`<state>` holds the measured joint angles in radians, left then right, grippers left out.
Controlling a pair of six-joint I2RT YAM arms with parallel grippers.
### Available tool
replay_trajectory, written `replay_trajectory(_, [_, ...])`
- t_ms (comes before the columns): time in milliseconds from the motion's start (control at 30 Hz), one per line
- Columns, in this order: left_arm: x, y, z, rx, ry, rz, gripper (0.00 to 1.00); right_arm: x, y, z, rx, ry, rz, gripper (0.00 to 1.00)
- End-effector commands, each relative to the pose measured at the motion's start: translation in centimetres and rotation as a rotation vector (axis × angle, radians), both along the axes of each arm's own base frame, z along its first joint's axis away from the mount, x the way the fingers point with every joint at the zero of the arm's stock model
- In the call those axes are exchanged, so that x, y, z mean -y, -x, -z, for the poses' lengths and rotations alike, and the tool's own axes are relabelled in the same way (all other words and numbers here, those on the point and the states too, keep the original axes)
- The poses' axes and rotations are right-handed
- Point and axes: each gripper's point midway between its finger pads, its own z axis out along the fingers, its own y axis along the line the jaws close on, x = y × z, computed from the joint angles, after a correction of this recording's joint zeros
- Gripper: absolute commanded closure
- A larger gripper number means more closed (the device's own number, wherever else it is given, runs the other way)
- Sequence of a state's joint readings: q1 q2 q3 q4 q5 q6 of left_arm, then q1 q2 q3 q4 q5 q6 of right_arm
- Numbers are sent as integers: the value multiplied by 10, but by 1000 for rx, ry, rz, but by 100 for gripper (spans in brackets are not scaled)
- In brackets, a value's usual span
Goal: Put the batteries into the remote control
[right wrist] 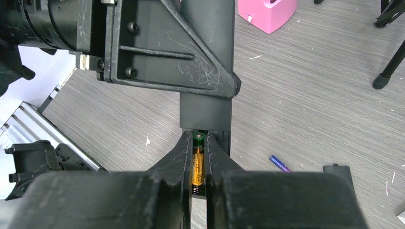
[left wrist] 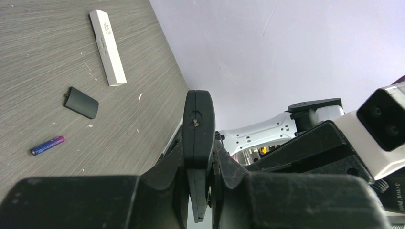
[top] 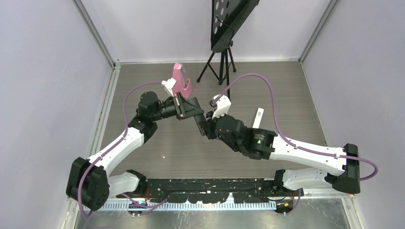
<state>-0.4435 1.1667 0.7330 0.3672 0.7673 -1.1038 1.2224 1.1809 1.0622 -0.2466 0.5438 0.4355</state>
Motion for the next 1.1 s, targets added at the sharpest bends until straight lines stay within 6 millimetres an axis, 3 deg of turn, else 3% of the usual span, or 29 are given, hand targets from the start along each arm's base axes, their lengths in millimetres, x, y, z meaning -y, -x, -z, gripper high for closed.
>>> replay_trajectory(0, [-2,3,-40,90,91,-3,100,-1,9,-5,-22,-58,-23,100])
replay_trajectory(300, [-3,4,-50,78,125,-16,100,2,21,10,-52,-58,-82,96])
replay_trajectory(733, [-9,-5,-76,-5,236,-93,100,2,22,58,-91,37,-81,96])
replay_trajectory(1067, [-18,-20,-86,-96,313,-153,100,7,29,105,-106,146,-106,97])
